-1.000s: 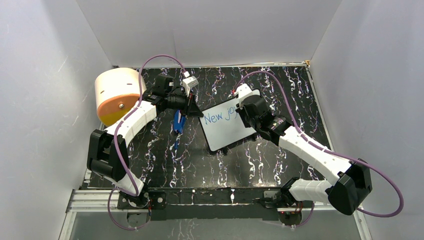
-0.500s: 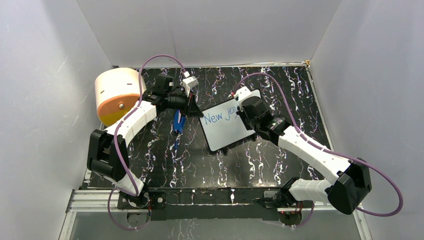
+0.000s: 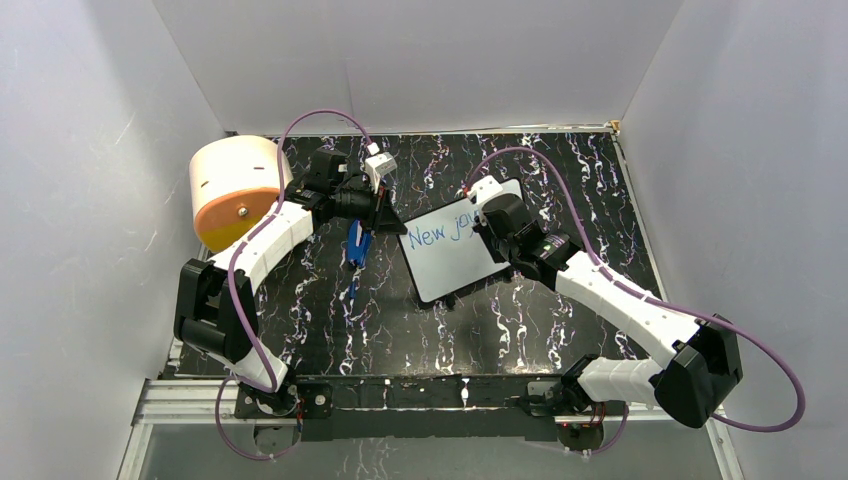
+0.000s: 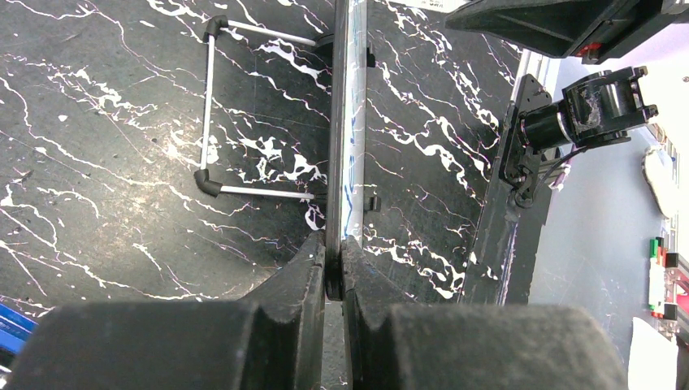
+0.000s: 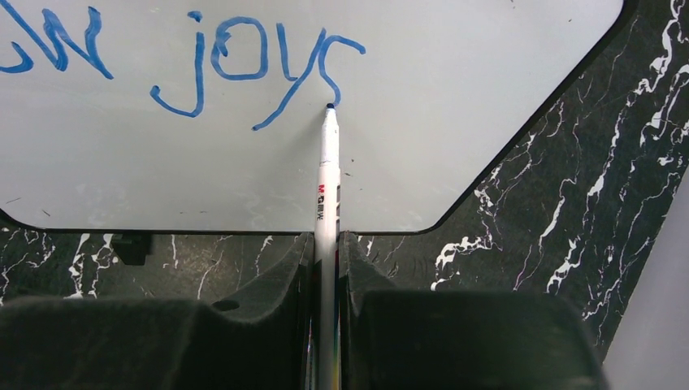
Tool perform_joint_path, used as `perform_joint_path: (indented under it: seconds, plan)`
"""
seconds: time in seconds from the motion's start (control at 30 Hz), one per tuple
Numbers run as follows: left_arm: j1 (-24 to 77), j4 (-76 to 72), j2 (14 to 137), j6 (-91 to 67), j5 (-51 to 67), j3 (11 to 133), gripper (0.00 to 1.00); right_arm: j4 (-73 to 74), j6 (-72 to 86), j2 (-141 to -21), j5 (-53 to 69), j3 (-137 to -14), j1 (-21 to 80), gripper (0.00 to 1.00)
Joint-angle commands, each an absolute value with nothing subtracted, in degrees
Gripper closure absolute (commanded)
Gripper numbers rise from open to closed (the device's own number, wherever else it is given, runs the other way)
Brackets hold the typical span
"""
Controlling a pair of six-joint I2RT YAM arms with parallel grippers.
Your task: Write a sentence on the whiteboard
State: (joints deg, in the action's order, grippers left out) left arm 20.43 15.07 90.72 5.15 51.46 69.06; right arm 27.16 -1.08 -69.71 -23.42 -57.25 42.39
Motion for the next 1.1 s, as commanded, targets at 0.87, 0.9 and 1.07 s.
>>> perform_joint_path:
  seconds: [0.87, 0.9, 1.07]
  plan:
    - [20.83, 18.23, 91.33, 7.47, 48.55, 69.57, 1.0, 24.3, 0.35, -62.8, -24.74, -57.24, 42.13, 1.0]
    - [20.83, 18.23, 91.39, 7.47, 48.6, 69.55, 1.0, 24.45, 0.35, -62.53, -25.08, -57.05, 42.18, 1.0]
    - [20.83, 18.24, 91.48, 7.47, 48.35, 69.53, 1.0, 24.65, 0.37, -61.68, -26.69, -56.04, 42.19, 1.0]
